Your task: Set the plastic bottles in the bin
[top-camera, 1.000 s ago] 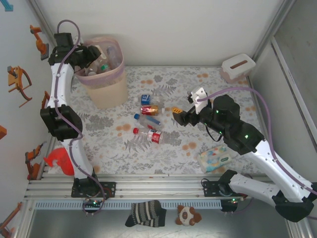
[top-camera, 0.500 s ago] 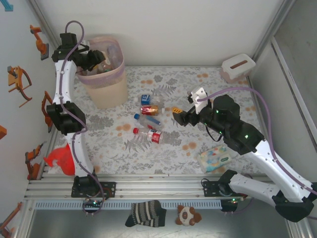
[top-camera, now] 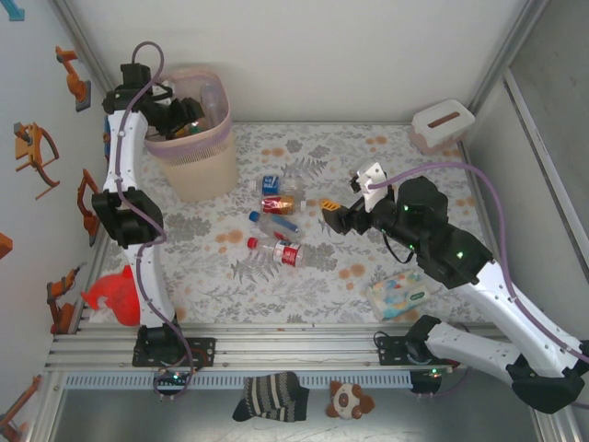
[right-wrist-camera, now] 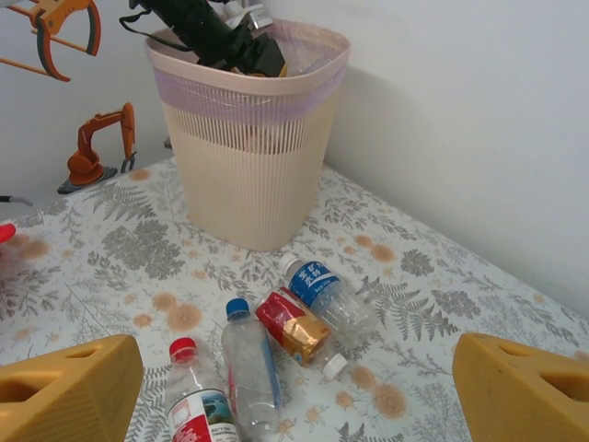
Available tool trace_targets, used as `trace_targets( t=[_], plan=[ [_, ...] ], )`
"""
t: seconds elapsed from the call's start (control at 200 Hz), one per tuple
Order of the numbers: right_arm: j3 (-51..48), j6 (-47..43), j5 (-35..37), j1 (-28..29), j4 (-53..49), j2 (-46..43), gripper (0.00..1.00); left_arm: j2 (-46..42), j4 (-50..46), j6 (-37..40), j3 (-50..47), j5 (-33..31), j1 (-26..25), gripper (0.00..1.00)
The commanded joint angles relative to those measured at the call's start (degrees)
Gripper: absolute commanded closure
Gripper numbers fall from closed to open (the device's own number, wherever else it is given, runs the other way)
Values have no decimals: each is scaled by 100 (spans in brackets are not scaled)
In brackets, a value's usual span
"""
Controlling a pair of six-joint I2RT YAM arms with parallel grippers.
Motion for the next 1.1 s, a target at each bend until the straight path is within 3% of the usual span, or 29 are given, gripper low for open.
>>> trace_targets(
  t=[0.0,0.496,0.761,0.936,1.092],
  plan=[
    [138,88,18,18,73,-94,14,-291,-181,-86,-33,-136,30,28],
    [149,95,26,12,86,-60,14,-1224,-80,-64,-84,-273,57,26],
    [123,199,89,17,82,15,14,-1825,-91,570,-460,-14,-237,29],
    [140,220,-9,14,-12,175,14,-2354,-46,1077,-1089,178,-583,31],
    [141,82,-68,13,-101,283,14,-3043,374,1434,-2232,517,-863,32]
  ],
)
